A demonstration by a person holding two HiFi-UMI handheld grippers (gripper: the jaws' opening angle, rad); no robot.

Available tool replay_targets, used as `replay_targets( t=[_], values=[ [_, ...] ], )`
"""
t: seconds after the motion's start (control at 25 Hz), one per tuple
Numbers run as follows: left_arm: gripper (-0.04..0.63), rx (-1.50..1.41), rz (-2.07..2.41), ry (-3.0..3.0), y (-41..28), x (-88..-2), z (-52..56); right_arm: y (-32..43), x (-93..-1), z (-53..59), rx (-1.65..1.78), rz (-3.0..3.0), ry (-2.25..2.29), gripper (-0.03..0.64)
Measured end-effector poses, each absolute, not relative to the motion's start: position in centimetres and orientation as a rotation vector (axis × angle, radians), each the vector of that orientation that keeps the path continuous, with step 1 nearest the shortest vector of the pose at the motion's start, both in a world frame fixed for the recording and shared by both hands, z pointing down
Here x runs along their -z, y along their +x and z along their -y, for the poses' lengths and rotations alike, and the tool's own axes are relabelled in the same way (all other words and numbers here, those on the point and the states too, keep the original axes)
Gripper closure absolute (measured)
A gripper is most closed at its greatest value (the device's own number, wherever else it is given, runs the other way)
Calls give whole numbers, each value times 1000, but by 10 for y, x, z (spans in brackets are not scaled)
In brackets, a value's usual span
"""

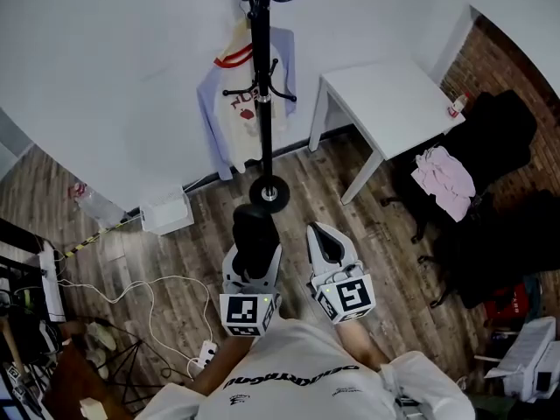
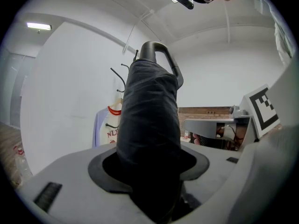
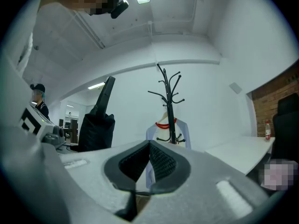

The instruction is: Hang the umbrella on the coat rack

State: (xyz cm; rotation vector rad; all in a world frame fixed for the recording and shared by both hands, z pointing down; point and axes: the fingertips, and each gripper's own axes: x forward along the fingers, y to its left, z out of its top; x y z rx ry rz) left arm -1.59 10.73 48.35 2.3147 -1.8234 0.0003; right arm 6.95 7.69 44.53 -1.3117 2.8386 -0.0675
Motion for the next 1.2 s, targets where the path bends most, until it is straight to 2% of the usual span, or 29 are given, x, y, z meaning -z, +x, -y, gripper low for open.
replay_targets(
  t=[0.32, 0.64, 1.2],
  values=[
    [348, -6, 1754, 2329, -73, -455, 5, 22, -418, 23, 27, -2800, -1391, 618],
    [348, 9, 1692, 2371, -105, -436, 67, -19, -417, 81, 51, -2769, -1423, 618],
    [348, 62, 1697, 2437, -103, -382, 155, -19, -413, 135, 25, -2792, -1412, 618]
  ],
)
